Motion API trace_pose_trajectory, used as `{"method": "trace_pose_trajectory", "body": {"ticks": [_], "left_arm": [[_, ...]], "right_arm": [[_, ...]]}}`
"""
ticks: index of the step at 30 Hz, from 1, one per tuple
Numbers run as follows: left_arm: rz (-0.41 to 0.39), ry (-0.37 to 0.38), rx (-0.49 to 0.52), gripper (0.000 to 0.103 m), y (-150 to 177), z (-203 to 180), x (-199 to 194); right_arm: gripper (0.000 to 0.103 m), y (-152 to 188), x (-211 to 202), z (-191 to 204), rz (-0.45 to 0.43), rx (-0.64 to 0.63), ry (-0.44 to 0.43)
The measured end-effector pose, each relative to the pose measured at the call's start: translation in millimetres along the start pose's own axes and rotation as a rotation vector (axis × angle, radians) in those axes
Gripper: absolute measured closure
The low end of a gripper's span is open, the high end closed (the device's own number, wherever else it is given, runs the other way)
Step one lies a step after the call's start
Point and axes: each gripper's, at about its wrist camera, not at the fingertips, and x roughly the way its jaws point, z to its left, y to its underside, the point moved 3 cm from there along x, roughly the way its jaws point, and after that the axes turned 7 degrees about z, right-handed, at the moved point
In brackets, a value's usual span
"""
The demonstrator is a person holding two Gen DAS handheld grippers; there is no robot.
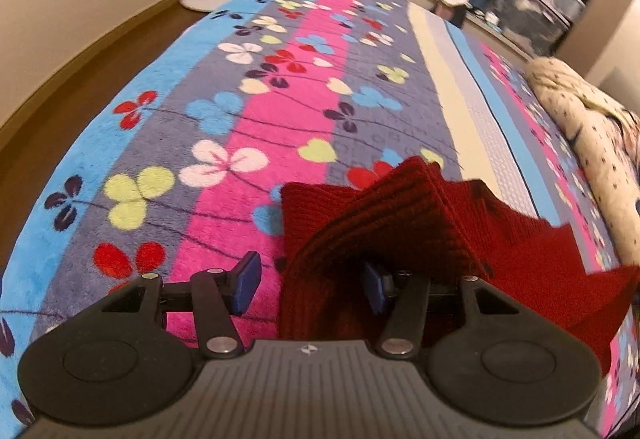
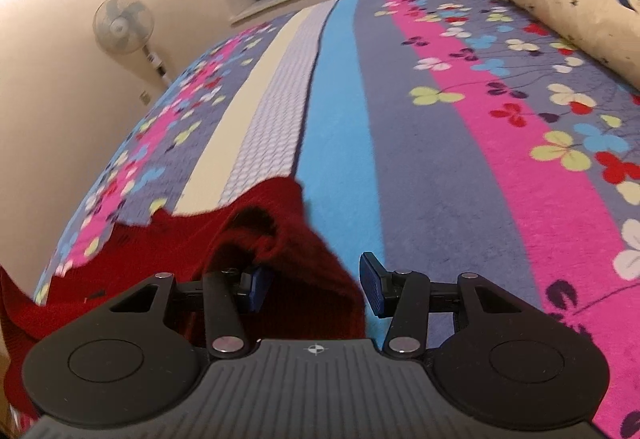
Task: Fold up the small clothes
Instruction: 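Move both open tools to the new folded edge of the sweater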
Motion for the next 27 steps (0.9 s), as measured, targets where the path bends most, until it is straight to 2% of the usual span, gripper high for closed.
{"method": "trace_pose_trajectory", "body": {"ticks": [5,9,13,16,19,23,27], "left_arm": [[0.006,-0.017,-0.026,0.044,-3.5,2.6,3.7],[0.006,0.002,-0.021,0.044,-2.7,0.2,4.2],[0.028,0.036,0.011,0.044,0.4,-7.4,7.2],[0.032,0.018,0.062,0.043,2.5,-15.2,11.7],[0.031,0.018,0.073,0.042,0.9,-16.3,15.2],[0.014,0.025,0.051,0.035,-4.3,-12.3,15.9],[-0.006,0.033,0.054,0.035,-8.6,-13.0,16.8]], "right_arm": [[0.053,-0.9,1.5,-4.9,0.004,0.021,0.004],[0.053,-0.3,1.9,-3.8,0.009,0.019,-0.008],[0.053,1.6,6.3,0.7,0.043,0.009,-0.043],[0.051,5.7,10.9,10.6,0.069,-0.043,-0.037],[0.049,5.3,13.6,14.3,0.07,-0.061,-0.025],[0.05,3.2,15.2,11.4,0.057,-0.055,-0.019],[0.05,0.6,17.2,9.6,0.042,-0.054,-0.017]]}}
